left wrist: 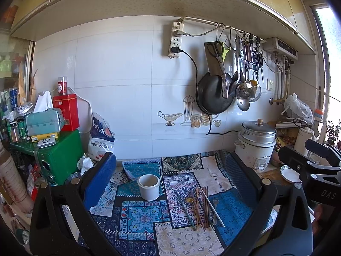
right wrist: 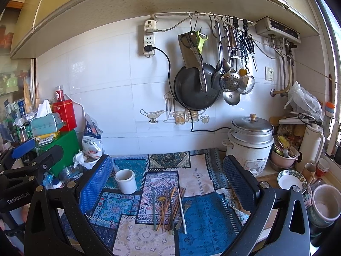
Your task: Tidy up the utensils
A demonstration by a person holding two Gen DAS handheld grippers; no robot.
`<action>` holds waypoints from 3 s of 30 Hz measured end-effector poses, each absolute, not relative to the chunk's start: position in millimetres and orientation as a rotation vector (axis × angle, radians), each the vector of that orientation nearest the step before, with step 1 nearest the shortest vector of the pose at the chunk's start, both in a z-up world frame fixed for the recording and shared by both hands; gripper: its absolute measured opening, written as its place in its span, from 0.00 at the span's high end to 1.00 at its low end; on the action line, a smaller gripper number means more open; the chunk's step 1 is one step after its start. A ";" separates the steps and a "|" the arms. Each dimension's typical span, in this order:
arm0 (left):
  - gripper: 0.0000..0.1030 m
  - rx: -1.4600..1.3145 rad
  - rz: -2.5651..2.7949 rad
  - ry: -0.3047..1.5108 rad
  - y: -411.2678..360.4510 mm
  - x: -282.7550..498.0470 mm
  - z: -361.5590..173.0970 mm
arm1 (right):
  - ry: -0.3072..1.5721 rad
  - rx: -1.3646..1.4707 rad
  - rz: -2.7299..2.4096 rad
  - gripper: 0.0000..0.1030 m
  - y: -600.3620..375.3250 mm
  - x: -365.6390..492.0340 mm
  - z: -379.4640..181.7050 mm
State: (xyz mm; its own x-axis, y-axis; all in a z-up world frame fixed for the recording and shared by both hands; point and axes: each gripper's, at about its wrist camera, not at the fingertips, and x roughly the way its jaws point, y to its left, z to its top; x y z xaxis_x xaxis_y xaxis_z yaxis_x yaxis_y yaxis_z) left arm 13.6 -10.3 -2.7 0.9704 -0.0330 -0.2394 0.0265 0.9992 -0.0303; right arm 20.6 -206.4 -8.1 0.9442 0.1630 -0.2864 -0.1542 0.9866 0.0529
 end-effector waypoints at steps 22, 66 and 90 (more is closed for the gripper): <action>0.00 -0.024 -0.040 0.314 -22.9 42.9 -19.3 | 0.368 0.051 0.134 0.00 -222.5 45.4 -30.6; 0.18 -0.094 -0.067 1.278 -45.2 329.6 -321.9 | 1.266 0.066 0.199 0.58 -249.0 289.6 -288.9; 0.33 -0.019 -0.083 1.347 -62.8 344.5 -339.8 | 1.377 0.081 0.430 0.91 -219.6 323.7 -312.7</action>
State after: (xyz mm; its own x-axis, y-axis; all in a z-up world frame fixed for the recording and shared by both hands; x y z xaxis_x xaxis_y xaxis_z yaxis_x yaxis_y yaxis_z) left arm 344.5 -62.8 -339.8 0.2195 -0.0706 -0.9730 0.0491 0.9969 -0.0613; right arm 323.7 -219.6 -312.7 0.1281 0.3417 -0.9310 -0.2480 0.9200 0.3035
